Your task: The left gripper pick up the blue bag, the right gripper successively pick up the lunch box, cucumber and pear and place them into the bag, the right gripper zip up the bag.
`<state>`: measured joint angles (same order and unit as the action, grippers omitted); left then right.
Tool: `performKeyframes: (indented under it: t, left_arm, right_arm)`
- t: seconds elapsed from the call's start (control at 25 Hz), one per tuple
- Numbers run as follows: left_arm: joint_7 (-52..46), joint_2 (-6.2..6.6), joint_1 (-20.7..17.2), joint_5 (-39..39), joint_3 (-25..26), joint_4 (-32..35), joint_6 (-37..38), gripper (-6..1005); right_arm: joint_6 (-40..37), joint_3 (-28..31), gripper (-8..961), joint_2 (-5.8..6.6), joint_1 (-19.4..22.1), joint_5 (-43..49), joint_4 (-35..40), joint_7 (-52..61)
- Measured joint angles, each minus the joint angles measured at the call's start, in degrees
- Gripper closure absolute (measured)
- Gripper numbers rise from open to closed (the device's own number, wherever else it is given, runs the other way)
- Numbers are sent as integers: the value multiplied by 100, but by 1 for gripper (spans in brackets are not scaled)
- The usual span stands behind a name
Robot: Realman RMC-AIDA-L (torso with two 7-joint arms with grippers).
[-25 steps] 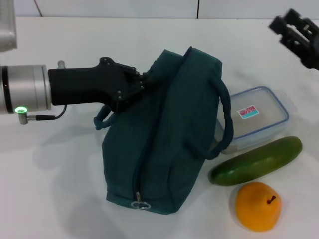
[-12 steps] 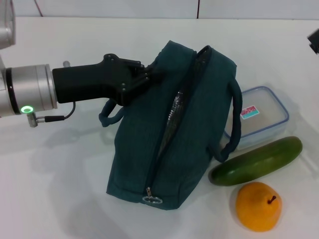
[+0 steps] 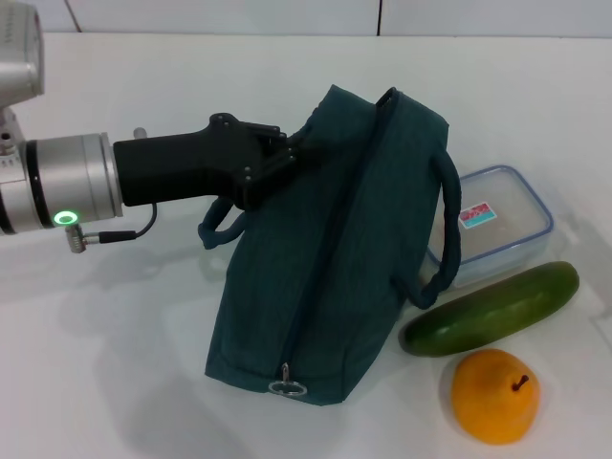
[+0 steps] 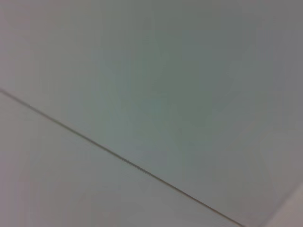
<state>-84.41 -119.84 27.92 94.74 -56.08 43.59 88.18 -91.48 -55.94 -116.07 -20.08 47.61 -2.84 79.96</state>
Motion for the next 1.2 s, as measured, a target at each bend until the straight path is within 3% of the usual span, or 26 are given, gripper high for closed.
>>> performKeyframes:
  t: [0.32,1.2]
  left_arm:
    - [32,-4,53,-116,-12,-8,-12,949]
    - [363,-5,68,-198,-20,-9,-21,949]
  right_arm:
    - [793,-199,248,-17,-64,131,-12,750]
    - [1552,-267,307,-11,-632,635,81,1819]
